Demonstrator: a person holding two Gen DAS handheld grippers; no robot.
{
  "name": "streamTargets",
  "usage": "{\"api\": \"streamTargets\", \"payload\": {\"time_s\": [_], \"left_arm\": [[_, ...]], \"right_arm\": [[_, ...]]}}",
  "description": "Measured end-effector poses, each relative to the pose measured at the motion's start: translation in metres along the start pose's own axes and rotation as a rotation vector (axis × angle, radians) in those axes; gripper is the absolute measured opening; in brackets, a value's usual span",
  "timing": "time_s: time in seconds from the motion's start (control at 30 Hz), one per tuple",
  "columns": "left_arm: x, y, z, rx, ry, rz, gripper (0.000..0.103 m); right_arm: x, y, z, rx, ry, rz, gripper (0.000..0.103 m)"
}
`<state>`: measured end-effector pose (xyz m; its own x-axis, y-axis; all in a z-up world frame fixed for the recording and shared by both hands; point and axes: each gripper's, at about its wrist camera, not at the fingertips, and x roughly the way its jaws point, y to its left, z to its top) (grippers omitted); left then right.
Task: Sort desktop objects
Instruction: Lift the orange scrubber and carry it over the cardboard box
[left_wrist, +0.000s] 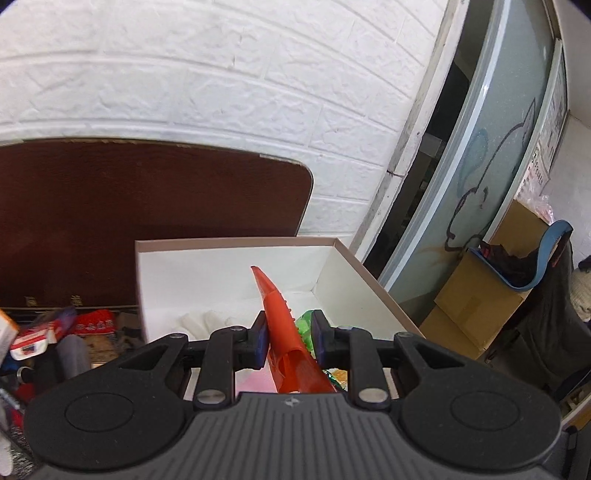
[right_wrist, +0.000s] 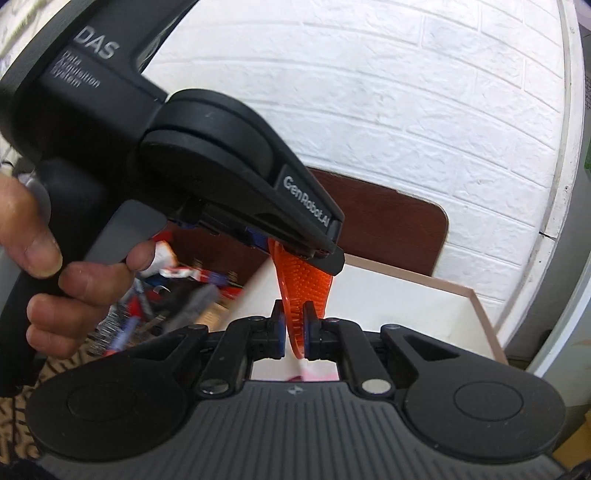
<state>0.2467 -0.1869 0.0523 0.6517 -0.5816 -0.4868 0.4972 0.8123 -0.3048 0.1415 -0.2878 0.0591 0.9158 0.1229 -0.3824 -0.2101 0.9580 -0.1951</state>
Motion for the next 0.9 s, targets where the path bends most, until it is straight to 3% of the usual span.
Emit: {"api": "streamTargets", "payload": {"time_s": [0.53, 0.8, 0.9], "left_arm": [[0.117, 0.026, 0.020, -0.044, 0.165, -0.028, 0.024], [0.144, 0.040, 0.020, -0.039, 0.204, -0.004, 0.025], [0.149, 0.043, 0.020, -0.041, 0.210, 0.008, 0.030]], "right_arm": [[0.100, -0.049, -0.005, -0.100, 0.230, -0.015, 0.005], [0.142, -0.053, -0.005, -0.144, 0.353, -0.005, 0.006], [0.153, -0.053, -0.006, -0.143, 0.385, -0.010, 0.006]]}}
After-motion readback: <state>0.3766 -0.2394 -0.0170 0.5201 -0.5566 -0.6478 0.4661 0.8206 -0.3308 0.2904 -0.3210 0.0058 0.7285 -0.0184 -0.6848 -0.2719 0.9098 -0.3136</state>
